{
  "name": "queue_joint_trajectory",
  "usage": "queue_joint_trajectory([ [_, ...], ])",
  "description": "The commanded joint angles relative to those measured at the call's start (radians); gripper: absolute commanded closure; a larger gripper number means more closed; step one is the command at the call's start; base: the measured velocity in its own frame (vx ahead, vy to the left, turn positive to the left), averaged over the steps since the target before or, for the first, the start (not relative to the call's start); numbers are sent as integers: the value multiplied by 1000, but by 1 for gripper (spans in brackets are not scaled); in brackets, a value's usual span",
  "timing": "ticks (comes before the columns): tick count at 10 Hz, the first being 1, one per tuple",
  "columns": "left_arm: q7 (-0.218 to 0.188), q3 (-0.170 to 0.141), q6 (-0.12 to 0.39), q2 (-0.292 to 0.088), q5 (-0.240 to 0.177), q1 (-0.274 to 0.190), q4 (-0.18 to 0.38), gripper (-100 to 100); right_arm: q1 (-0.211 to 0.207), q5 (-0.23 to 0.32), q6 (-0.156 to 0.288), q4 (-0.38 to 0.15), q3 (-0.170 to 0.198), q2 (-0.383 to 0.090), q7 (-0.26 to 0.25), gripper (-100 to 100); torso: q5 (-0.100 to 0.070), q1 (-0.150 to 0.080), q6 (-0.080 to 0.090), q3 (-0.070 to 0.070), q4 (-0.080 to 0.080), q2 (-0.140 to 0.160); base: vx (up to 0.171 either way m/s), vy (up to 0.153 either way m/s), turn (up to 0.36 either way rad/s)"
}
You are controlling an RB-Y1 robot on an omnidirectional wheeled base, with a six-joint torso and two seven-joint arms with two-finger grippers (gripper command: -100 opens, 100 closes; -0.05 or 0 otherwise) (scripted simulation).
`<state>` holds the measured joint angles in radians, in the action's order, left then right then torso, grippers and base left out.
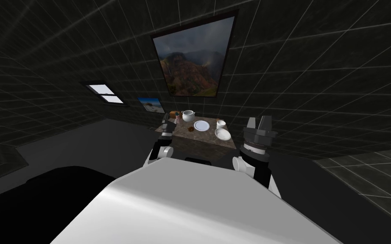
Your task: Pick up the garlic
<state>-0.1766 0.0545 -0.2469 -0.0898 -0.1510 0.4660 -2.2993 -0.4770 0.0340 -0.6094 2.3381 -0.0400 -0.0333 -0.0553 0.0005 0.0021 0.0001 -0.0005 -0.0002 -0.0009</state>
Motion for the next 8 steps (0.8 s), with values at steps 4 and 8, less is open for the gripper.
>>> queue_joint_trajectory([
  [4,-53,30,120,-48,-50,-38,9,-100,0,0,0,0,0,0,0,0,0,1,0,0,0,0,6,32,-62],
  [8,-103,55,224,-90,-95,-74,25,-100,0,0,0,0,0,0,0,0,0,0,0,0,0,0,3,30,-60],
])
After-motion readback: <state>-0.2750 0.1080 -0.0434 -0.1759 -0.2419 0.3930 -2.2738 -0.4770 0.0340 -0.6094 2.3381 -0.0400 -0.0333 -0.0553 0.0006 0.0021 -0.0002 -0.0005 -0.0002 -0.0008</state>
